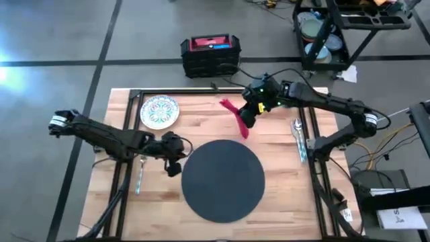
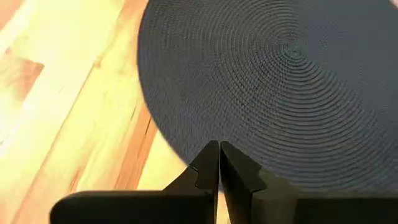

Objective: Set table place
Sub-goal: Fold the red napkin on the table

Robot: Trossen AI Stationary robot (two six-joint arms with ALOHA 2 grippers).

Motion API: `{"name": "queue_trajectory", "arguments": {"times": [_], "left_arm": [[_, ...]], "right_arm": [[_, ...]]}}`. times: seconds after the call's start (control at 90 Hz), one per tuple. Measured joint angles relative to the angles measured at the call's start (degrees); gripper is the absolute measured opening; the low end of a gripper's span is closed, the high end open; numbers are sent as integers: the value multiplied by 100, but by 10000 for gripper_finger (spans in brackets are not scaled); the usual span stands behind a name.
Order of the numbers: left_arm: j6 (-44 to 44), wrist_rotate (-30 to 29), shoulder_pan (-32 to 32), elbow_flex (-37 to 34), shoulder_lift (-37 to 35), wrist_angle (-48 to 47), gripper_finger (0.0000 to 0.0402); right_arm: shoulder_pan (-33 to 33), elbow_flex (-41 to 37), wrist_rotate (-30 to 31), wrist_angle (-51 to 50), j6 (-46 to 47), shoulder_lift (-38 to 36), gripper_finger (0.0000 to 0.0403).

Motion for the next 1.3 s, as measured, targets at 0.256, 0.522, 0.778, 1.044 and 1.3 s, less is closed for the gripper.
{"name": "queue_trajectory", "arguments": {"times": [0.256,0.522,0.778,1.044,1.3], "left_arm": [[165,-2,9,-35,-18,291,0],[180,7,15,-35,260,513,0],[101,207,15,-35,492,544,0],[16,214,15,-35,542,559,0],[10,332,15,-101,548,564,0]], "right_arm": [[-405,-7,43,53,-199,77,0],[-1257,-10,458,-436,-698,263,0],[-1256,26,20,-149,-896,885,0],[-748,22,-617,1114,-514,2094,0],[-192,22,-1040,1786,-119,2839,0]]}}
